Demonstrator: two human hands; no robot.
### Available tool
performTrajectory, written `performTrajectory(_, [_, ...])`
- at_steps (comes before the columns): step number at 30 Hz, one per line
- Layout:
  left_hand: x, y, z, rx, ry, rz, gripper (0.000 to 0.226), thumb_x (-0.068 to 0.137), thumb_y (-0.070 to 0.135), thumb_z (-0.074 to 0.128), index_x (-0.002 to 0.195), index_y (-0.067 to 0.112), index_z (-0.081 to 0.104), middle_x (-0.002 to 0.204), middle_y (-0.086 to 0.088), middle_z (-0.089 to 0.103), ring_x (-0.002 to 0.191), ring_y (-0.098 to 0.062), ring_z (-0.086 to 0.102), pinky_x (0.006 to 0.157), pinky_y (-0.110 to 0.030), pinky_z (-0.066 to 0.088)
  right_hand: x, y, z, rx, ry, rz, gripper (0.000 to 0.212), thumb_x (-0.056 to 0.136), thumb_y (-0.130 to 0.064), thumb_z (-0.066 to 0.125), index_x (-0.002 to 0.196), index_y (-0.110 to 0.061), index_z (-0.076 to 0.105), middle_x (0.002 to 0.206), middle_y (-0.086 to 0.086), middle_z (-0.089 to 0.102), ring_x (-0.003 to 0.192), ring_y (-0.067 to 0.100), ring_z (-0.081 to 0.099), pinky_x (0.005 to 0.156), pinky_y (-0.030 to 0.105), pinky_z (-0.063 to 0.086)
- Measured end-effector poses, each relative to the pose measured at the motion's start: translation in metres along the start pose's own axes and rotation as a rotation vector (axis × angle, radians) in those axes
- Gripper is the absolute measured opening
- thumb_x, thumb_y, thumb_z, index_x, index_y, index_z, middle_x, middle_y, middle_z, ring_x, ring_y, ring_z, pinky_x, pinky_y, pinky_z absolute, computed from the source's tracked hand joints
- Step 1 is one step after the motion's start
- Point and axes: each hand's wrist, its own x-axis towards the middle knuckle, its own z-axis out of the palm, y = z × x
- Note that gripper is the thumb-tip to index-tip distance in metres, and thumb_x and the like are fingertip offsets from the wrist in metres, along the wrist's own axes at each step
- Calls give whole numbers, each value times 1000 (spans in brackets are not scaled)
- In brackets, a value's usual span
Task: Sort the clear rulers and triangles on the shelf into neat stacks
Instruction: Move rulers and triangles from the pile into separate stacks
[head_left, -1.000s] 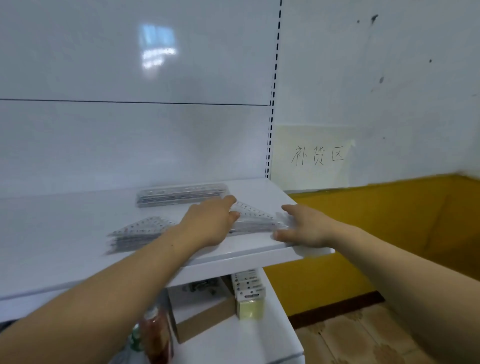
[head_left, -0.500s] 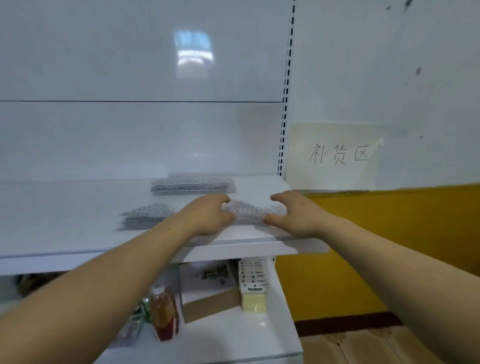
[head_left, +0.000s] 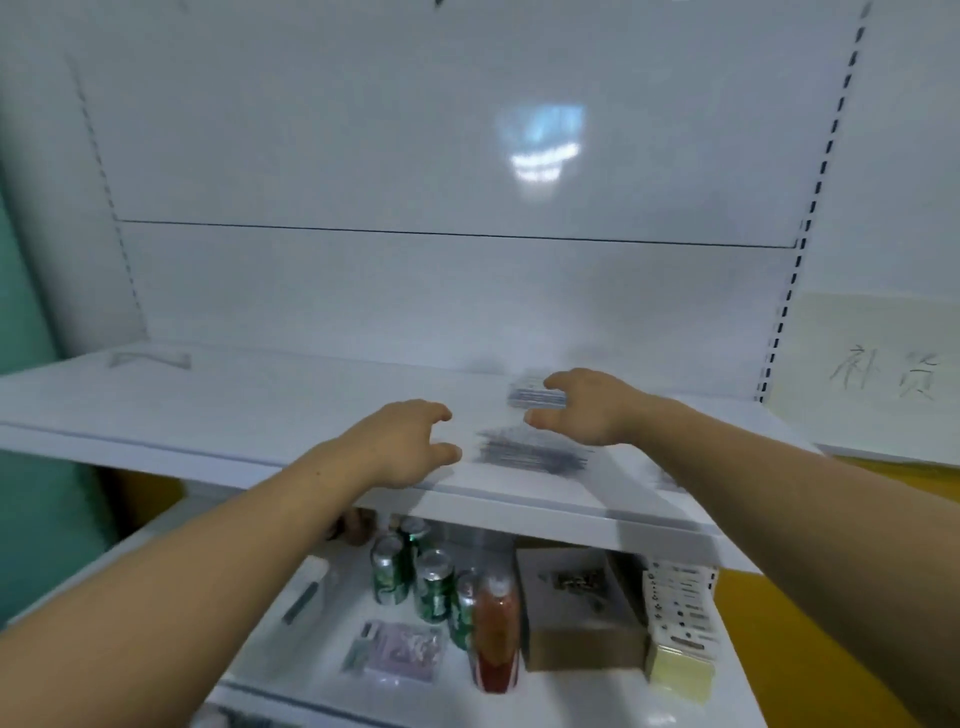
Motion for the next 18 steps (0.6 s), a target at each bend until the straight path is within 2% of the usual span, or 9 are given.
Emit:
performTrajectory(11, [-75,-260,-61,-11,35,-322,62,91,48,51,144,22,33,152,1,32,137,-19,33,111,-32,28,131,-256,64,62,-100,-216,74,91,-63,39,149,-19,24,156,5,23,140,24,28,111,36,25])
performTrajectory(18, [-88,-368,-83,-34,104,-419,58,92,46,52,142,22,37,148,1,38,132,-20,39,109,-33,30,206,-372,110,32,-177,-312,72,93,-62,34,150,-19,22,156,6,23,140,26,27,113,37,23])
